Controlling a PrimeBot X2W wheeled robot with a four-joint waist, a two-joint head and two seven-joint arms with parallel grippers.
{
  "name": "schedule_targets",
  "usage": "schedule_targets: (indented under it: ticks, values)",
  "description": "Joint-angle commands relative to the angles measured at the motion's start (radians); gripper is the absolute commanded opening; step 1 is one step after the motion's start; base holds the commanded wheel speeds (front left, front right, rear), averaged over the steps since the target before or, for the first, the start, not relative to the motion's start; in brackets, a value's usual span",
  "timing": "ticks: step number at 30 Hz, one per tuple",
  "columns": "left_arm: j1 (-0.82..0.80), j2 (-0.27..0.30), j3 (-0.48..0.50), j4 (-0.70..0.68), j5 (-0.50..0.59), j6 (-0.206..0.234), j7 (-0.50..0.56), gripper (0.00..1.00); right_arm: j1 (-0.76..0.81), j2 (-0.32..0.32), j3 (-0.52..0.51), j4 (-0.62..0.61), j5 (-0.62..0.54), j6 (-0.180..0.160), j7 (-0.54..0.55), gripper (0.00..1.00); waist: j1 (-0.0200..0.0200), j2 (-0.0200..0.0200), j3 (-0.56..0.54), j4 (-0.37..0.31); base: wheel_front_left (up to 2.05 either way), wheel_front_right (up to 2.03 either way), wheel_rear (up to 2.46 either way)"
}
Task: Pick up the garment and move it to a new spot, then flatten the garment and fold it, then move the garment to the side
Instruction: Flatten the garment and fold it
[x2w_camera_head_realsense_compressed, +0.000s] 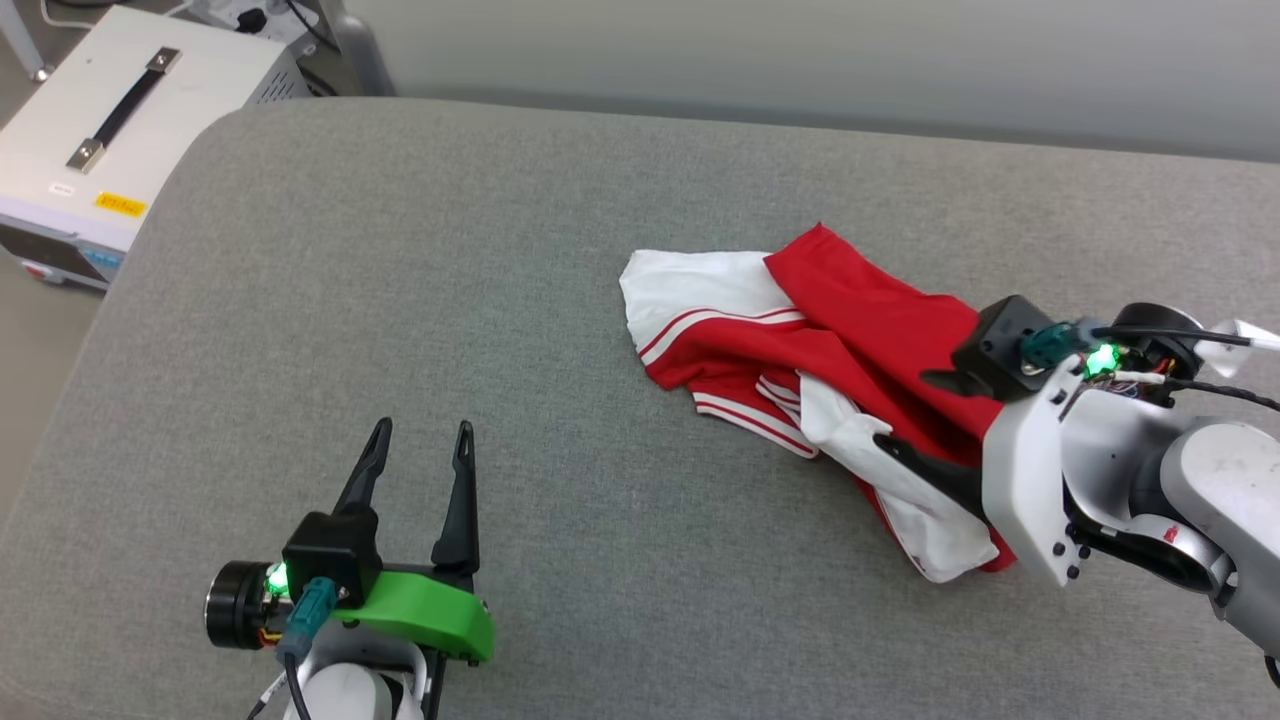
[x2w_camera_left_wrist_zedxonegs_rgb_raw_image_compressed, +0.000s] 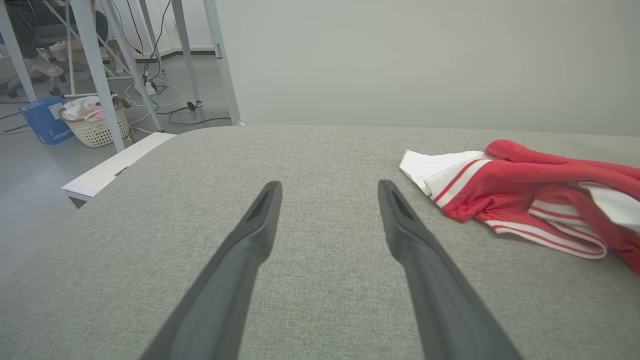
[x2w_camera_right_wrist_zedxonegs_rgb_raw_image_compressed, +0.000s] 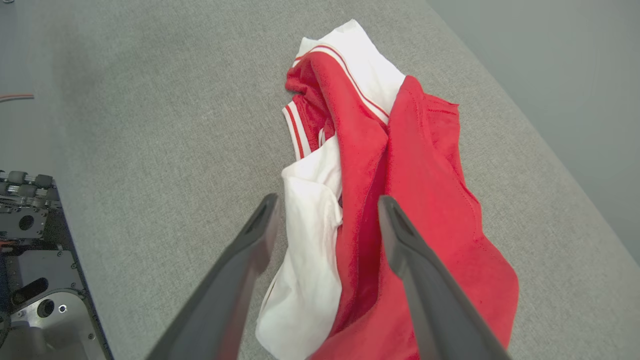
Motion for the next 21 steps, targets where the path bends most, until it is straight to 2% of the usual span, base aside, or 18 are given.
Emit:
schedule_targets:
  ticks: [1, 7, 12, 18, 19, 20, 21]
  values:
    - [-0.025, -0.005, -0.005, -0.004, -0.007, 0.001, -0.006, 1.00, -0.027, -0.002, 0.028, 0.010, 0.019, -0.001, 0.027, 1.00, 0.0000, 0.0000, 0.029, 0.016, 0.00, 0.00, 0.00]
    - [-0.049, -0.005, -0.024, -0.008, -0.028, 0.015, -0.006, 1.00, -0.070, 0.008, 0.149, 0.082, 0.054, -0.001, 0.080, 1.00, 0.0000, 0.0000, 0.087, 0.037, 0.00, 0.00, 0.00]
    - [-0.070, -0.005, -0.039, -0.007, -0.040, 0.025, -0.006, 1.00, -0.067, 0.025, 0.250, 0.200, 0.071, -0.001, 0.091, 1.00, 0.0000, 0.0000, 0.121, 0.052, 0.00, 0.00, 0.00]
    - [-0.084, -0.005, -0.049, 0.002, -0.048, 0.032, -0.006, 1.00, -0.032, 0.050, 0.300, 0.280, 0.088, -0.001, 0.089, 1.00, 0.0000, 0.0000, 0.131, 0.061, 0.00, 0.00, 0.00]
    - [-0.084, -0.005, -0.048, 0.003, -0.049, 0.032, -0.006, 1.00, -0.032, 0.053, 0.302, 0.280, 0.090, -0.001, 0.083, 0.79, 0.0000, 0.0000, 0.129, 0.059, 0.00, 0.00, 0.00]
    - [-0.083, -0.005, -0.046, 0.005, -0.049, 0.034, -0.006, 1.00, -0.037, 0.057, 0.304, 0.275, 0.089, -0.001, 0.071, 0.22, 0.0000, 0.0000, 0.126, 0.057, 0.00, 0.00, 0.00]
    - [-0.082, -0.005, -0.046, 0.007, -0.050, 0.035, -0.006, 1.00, -0.045, 0.058, 0.305, 0.270, 0.085, -0.001, 0.058, 0.00, 0.0000, 0.0000, 0.122, 0.055, 0.00, 0.00, 0.00]
